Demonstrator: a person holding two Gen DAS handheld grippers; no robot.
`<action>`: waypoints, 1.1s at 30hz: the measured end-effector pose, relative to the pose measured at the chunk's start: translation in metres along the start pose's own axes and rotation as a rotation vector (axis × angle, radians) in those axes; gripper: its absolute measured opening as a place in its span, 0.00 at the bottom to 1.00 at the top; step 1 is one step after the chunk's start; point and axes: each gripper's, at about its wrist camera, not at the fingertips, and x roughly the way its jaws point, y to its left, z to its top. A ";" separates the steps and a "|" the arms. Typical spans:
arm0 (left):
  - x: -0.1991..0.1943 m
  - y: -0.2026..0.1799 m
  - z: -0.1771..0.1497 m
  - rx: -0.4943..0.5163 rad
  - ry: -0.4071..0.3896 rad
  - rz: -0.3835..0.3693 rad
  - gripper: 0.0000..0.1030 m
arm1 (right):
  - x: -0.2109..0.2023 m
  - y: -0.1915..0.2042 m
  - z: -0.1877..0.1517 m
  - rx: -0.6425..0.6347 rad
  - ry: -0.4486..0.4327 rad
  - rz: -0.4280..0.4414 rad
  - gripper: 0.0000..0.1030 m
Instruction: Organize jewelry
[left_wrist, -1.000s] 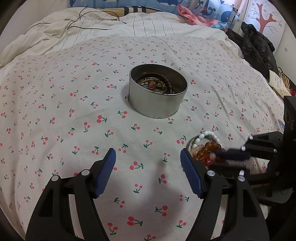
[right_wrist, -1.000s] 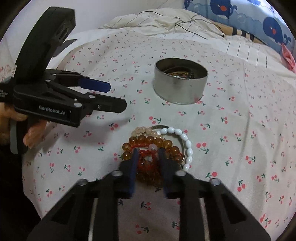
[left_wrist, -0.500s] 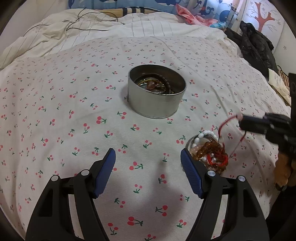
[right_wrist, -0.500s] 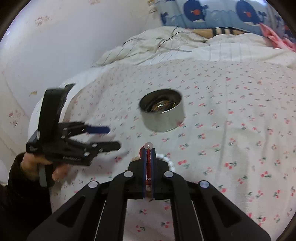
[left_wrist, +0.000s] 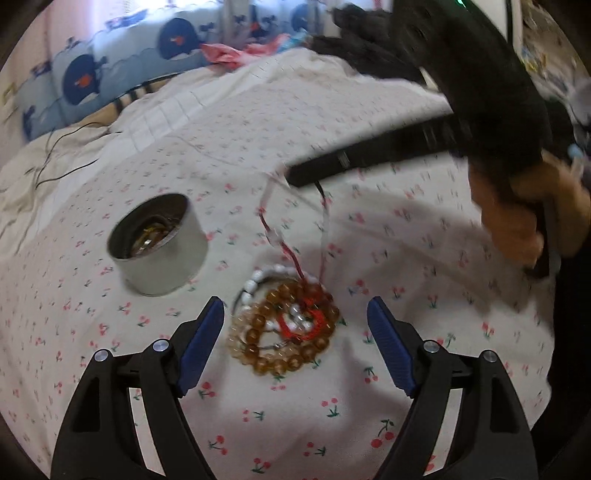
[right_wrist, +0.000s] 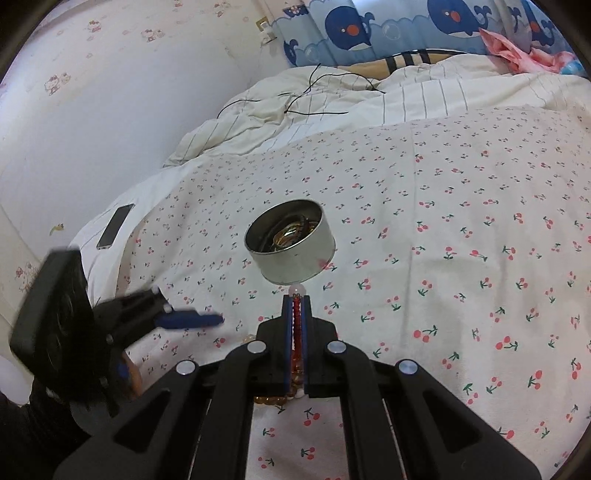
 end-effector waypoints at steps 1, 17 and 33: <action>0.003 -0.002 -0.001 0.004 0.012 -0.008 0.74 | -0.002 -0.002 0.001 0.008 -0.009 -0.005 0.05; 0.019 0.009 -0.007 -0.073 0.087 -0.052 0.09 | -0.014 -0.013 0.006 0.051 -0.044 -0.008 0.05; -0.033 0.055 0.005 -0.281 -0.135 -0.203 0.04 | -0.012 -0.012 0.006 0.046 -0.049 -0.006 0.05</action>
